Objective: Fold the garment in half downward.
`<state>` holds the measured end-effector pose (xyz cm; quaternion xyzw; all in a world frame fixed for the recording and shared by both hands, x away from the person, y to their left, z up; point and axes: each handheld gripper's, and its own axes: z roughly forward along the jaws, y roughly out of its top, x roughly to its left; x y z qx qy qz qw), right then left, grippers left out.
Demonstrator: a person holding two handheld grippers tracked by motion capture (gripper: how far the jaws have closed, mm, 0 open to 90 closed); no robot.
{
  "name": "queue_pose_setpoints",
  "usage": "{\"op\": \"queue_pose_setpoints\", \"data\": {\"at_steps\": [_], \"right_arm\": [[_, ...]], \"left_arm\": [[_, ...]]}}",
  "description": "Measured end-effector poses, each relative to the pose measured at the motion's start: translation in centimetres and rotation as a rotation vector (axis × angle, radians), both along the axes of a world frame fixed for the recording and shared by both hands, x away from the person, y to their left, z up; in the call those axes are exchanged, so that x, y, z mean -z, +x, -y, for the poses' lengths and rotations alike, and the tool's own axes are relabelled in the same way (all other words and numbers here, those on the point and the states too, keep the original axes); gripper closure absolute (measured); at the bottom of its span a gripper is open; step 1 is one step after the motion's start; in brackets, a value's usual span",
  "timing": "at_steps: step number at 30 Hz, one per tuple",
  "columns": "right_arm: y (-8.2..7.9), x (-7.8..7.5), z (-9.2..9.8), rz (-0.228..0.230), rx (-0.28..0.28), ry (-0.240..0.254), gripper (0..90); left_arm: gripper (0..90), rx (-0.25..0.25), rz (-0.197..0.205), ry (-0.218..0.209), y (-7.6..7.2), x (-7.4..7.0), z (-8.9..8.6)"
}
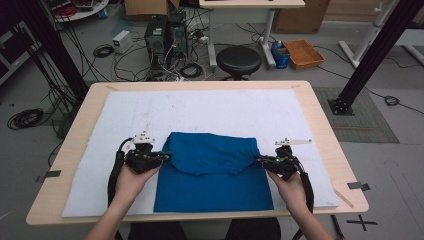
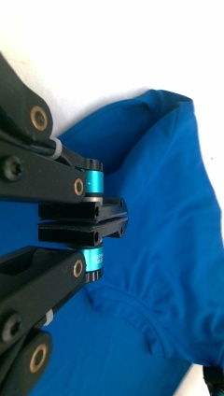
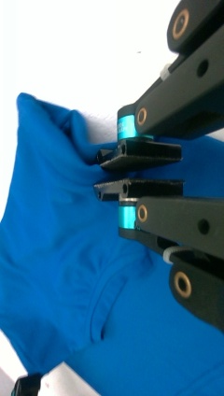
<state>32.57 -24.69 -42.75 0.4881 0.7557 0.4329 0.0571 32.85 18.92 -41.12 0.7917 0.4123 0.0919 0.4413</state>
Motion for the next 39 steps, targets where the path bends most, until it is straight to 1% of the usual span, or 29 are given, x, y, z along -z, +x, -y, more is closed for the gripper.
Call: {"op": "queue_pose_setpoints", "data": {"at_steps": [2, 3, 6, 8, 10, 13, 14, 15, 20, 23, 26, 28, 29, 30, 33, 36, 38, 39], "right_arm": [[-0.3, -0.5, 0.1, 0.018, -0.008, 0.014, 85.3], [-0.5, -0.8, 0.2, 0.020, -0.009, 0.022, 85.3], [-1.1, -1.8, 0.6, 0.042, -0.016, 0.044, 85.3], [-1.7, -2.3, 0.8, 0.050, -0.023, 0.049, 85.3], [-2.4, -2.7, 1.0, 0.057, -0.034, 0.054, 85.2], [-3.7, -3.0, 1.3, 0.065, -0.048, 0.060, 85.2], [-4.1, -3.0, 1.3, 0.067, -0.053, 0.055, 85.2], [-4.6, -3.0, 1.3, 0.061, -0.059, 0.052, 85.2], [-7.3, -2.7, 1.5, 0.063, -0.087, 0.039, 85.1], [-8.6, -2.5, 1.6, 0.068, -0.099, 0.022, 85.1], [-9.5, -2.1, 1.6, 0.064, -0.109, 0.001, 85.0], [-9.8, -1.9, 1.7, 0.064, -0.110, -0.015, 84.9], [-10.0, -1.8, 1.7, 0.060, -0.112, -0.017, 84.7], [-10.1, -1.6, 1.7, 0.060, -0.113, -0.022, 84.5], [-10.4, -1.2, 1.6, 0.052, -0.119, -0.047, 81.4], [-10.4, -1.0, 1.7, 0.062, -0.121, -0.058, 78.0], [-10.1, -1.3, 2.1, 0.077, -0.104, -0.051, 76.3], [-9.8, -1.4, 2.4, 0.092, -0.093, -0.050, 75.7]], "left_arm": [[88.4, 0.004, 0.007, -0.019, -0.1, -0.2, -0.2], [88.4, 0.004, 0.013, -0.022, -0.2, -0.4, -0.3], [88.4, 0.016, 0.021, -0.046, -0.8, -1.0, -0.7], [88.4, 0.024, 0.026, -0.062, -1.5, -1.4, -1.0], [88.4, 0.036, 0.028, -0.065, -2.3, -1.9, -1.2], [88.4, 0.062, 0.025, -0.081, -3.8, -2.3, -1.3], [88.4, 0.070, 0.027, -0.083, -4.4, -2.4, -1.3], [88.3, 0.079, 0.027, -0.077, -5.0, -2.5, -1.3], [88.3, 0.109, 0.009, -0.060, -7.7, -2.5, -1.3], [88.3, 0.116, 0.000, -0.045, -8.7, -2.4, -1.4], [88.3, 0.119, -0.022, -0.038, -9.4, -1.9, -1.4], [88.3, 0.121, -0.034, -0.023, -9.7, -1.6, -1.4], [88.3, 0.126, -0.040, -0.006, -9.8, -1.4, -1.4], [88.3, 0.126, -0.048, 0.003, -9.9, -1.2, -1.3], [87.5, 0.123, -0.055, 0.022, -9.8, -0.5, -1.2], [77.0, 0.119, -0.053, 0.044, -9.6, -0.2, -1.1], [74.9, 0.109, -0.037, 0.052, -9.3, -0.4, -1.2], [73.5, 0.104, -0.030, 0.051, -9.1, -0.5, -1.3]]}}
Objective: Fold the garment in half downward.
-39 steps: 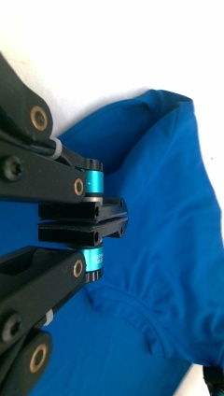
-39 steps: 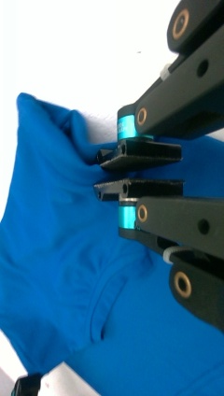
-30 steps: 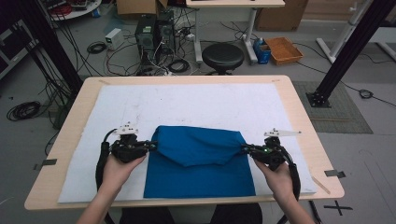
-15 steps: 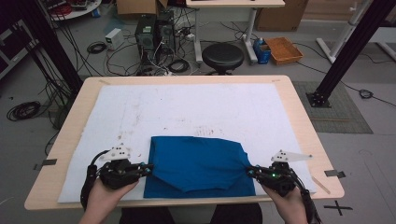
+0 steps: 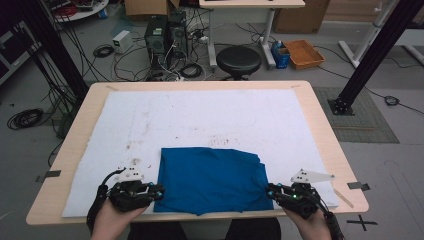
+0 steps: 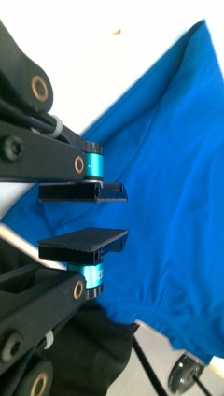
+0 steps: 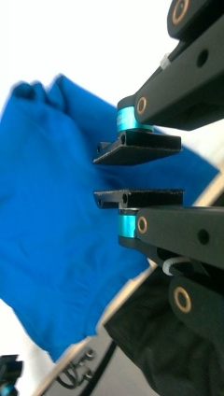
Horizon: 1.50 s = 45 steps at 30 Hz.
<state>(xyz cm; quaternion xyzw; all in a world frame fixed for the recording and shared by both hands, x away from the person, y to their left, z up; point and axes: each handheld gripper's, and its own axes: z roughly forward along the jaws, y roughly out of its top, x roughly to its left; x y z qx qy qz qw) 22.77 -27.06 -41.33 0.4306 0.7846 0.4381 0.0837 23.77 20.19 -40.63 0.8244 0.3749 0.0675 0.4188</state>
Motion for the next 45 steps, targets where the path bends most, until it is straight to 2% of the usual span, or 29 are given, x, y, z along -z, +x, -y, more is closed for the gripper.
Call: {"op": "queue_pose_setpoints", "data": {"at_steps": [4, 6, 10, 13, 16, 17, 20, 23, 25, 28, 29, 31, 32, 35, 40, 42, 45], "right_arm": [[2.1, -0.5, 1.1, 0.045, 0.053, -0.016, 73.9], [3.5, -0.6, 1.4, 0.045, 0.074, -0.018, 73.0], [6.9, -0.6, 1.2, 0.052, 0.110, -0.009, 71.7], [9.6, -0.2, 0.5, 0.022, 0.114, -0.008, 70.4], [11.6, 0.7, -0.5, -0.039, 0.087, -0.034, 70.5], [11.9, 0.9, -0.7, -0.052, 0.071, -0.055, 70.5], [11.9, 1.5, -1.0, -0.040, 0.061, -0.131, 72.0], [11.9, 2.2, -0.5, -0.050, 0.039, -0.103, 72.0], [11.9, 2.3, -0.7, -0.046, 0.010, -0.108, 72.0], [12.2, 2.5, -1.7, -0.042, -0.017, -0.153, 72.3], [12.4, 2.7, -1.9, -0.042, -0.026, -0.154, 74.8], [12.7, 2.9, -2.3, -0.034, -0.054, -0.172, 85.2], [12.8, 2.9, -2.4, -0.021, -0.053, -0.185, 88.1], [13.2, 2.7, -2.2, -0.006, -0.017, -0.176, 88.9], [14.2, 2.2, -1.0, 0.004, 0.039, -0.130, 88.9], [14.4, 2.1, -0.9, 0.018, 0.049, -0.141, 88.9], [14.9, 2.0, -1.2, 0.046, 0.050, -0.183, 88.6]], "left_arm": [[68.6, -0.033, 0.028, -0.003, 1.6, -0.4, -0.2], [66.6, -0.043, 0.046, -0.003, 2.7, -0.5, -0.3], [63.3, -0.105, 0.056, -0.020, 5.6, -0.2, -0.3], [62.7, -0.135, 0.047, -0.031, 7.7, 0.4, -0.3], [62.3, -0.169, 0.031, -0.026, 9.3, 1.1, -0.3], [62.3, -0.175, 0.026, -0.022, 9.7, 1.3, -0.4], [62.2, -0.179, 0.014, -0.019, 10.1, 1.6, -0.5], [62.3, -0.172, 0.015, -0.024, 10.1, 1.6, -0.5], [62.2, -0.166, 0.012, -0.022, 10.1, 1.6, -0.3], [62.1, -0.155, 0.006, -0.017, 10.0, 1.6, -0.1], [62.0, -0.152, 0.006, -0.017, 10.0, 1.6, 0.0], [61.8, -0.150, 0.004, -0.019, 10.0, 1.6, 0.1], [61.8, -0.148, 0.002, -0.016, 10.0, 1.6, 0.2], [61.9, -0.140, -0.003, -0.007, 10.0, 1.7, 0.2], [62.3, -0.138, -0.010, -0.010, 10.2, 1.9, 0.4], [62.3, -0.135, -0.010, -0.001, 10.3, 2.0, 0.4], [62.3, -0.133, -0.011, -0.001, 10.4, 2.0, 0.4]]}}
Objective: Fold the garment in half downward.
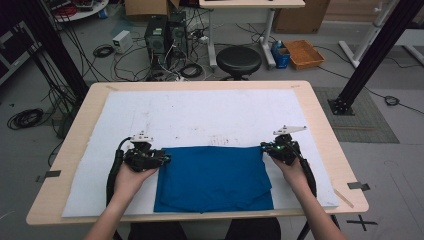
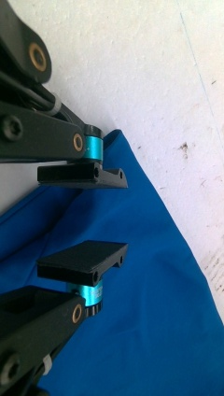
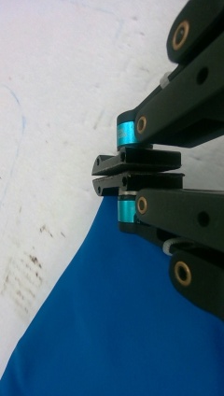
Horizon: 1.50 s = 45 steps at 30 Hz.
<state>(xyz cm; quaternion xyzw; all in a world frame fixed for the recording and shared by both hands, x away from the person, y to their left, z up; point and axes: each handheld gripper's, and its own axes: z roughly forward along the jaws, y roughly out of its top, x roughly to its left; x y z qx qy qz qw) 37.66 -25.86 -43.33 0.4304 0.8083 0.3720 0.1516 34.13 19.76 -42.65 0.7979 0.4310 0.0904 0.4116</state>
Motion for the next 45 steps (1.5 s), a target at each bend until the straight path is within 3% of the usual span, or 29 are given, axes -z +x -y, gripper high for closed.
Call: {"op": "queue_pose_setpoints", "data": {"at_steps": [3, 5, 11, 13, 17, 22, 28, 30, 33, 35, 38, 43, 45], "right_arm": [[0.6, 0.2, -0.1, 0.005, -0.007, -0.016, 85.0], [0.7, 0.3, 0.3, -0.002, 0.018, -0.013, 83.3], [-0.2, -0.7, 1.1, 0.020, 0.072, 0.067, 69.5], [-0.5, -0.9, 1.2, 0.030, 0.094, 0.079, 59.6], [-0.2, -0.9, 1.2, -0.015, 0.149, 0.150, 55.1], [0.5, -0.1, 0.3, -0.062, 0.156, 0.144, 55.1], [0.7, 0.6, -0.3, -0.097, 0.149, 0.148, 55.9], [0.7, 0.8, -0.4, -0.105, 0.136, 0.146, 58.1], [0.6, 1.0, -0.7, -0.112, 0.100, 0.131, 68.3], [0.5, 1.0, -0.9, -0.098, 0.076, 0.118, 76.8], [0.3, 0.9, -0.9, -0.086, 0.061, 0.102, 83.6], [0.7, 0.5, -0.5, -0.056, 0.048, 0.096, 84.8], [1.1, 0.2, -0.4, -0.042, 0.044, 0.091, 84.8]], "left_arm": [[62.1, -0.006, 0.004, 0.004, 0.0, 0.0, -0.1], [61.8, -0.023, 0.009, -0.001, 0.0, -0.1, -0.2], [55.7, -0.119, 0.029, -0.032, 0.6, -0.1, -1.0], [53.1, -0.133, 0.040, -0.034, 1.0, -0.2, -1.0], [49.5, -0.156, 0.049, -0.009, 1.6, -0.1, -0.5], [48.5, -0.188, 0.042, 0.020, 2.1, 0.6, 0.0], [49.5, -0.188, 0.028, 0.032, 2.3, 1.1, 0.1], [55.2, -0.171, 0.023, 0.034, 2.3, 1.2, 0.2], [66.4, -0.141, 0.016, 0.054, 2.2, 1.3, 0.6], [73.5, -0.116, 0.010, 0.072, 2.1, 1.5, 0.8], [85.3, -0.107, 0.009, 0.049, 2.1, 1.7, 1.0], [87.5, -0.106, 0.027, 0.058, 2.5, 1.6, 0.7], [87.6, -0.122, 0.030, 0.037, 2.9, 1.6, 0.6]]}}
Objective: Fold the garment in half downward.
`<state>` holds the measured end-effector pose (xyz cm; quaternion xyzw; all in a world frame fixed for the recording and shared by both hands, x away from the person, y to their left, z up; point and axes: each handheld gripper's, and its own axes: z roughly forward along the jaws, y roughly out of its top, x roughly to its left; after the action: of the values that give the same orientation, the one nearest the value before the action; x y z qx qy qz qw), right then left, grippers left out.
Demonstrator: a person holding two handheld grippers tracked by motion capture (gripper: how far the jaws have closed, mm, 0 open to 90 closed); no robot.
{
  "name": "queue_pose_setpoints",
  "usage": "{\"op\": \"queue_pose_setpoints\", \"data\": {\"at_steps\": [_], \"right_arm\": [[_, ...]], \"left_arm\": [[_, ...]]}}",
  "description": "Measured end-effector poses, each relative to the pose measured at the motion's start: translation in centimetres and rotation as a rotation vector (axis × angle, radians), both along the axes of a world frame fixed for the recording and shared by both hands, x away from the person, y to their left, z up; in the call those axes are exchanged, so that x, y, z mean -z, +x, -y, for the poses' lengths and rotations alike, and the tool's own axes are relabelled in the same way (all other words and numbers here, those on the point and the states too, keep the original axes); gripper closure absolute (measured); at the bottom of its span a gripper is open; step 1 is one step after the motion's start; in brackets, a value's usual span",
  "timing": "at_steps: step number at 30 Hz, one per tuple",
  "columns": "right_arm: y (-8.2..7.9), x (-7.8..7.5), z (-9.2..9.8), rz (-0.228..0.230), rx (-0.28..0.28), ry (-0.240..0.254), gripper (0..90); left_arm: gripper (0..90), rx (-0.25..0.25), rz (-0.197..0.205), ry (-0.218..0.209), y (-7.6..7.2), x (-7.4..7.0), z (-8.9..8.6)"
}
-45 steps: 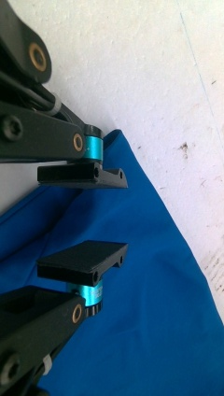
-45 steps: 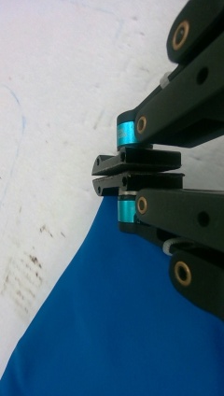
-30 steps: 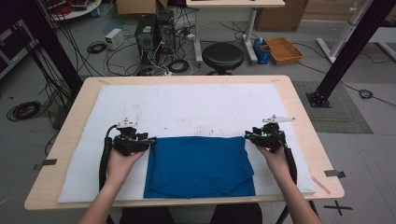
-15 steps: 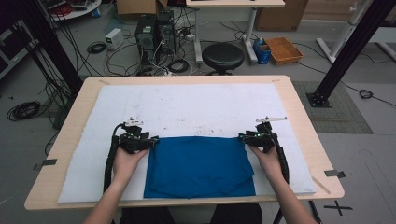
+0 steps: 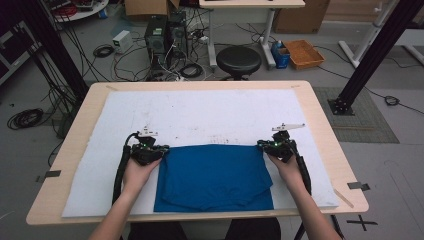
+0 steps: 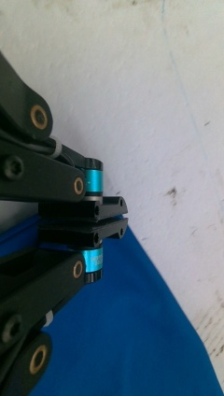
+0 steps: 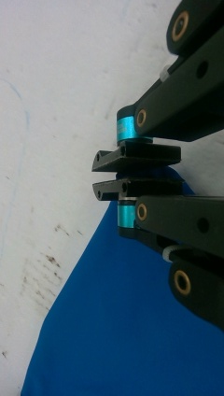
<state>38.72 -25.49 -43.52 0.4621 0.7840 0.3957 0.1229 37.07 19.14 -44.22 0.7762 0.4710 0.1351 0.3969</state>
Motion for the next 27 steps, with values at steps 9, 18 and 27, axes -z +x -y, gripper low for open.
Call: {"op": "queue_pose_setpoints", "data": {"at_steps": [9, 18, 27], "right_arm": [[0.2, -0.1, -0.1, 0.006, 0.008, -0.007, 79.2], [-3.2, -1.7, 1.0, 0.053, 0.078, 0.026, 55.4], [-9.7, -1.9, 1.8, 0.006, 0.067, 0.069, 54.8]], "left_arm": [[87.4, 0.000, 0.010, -0.010, 1.3, 0.0, -0.2], [62.5, 0.000, 0.028, 0.000, -2.8, -1.5, -1.2], [62.5, 0.091, -0.006, -0.001, -10.8, -1.9, -0.2]]}}
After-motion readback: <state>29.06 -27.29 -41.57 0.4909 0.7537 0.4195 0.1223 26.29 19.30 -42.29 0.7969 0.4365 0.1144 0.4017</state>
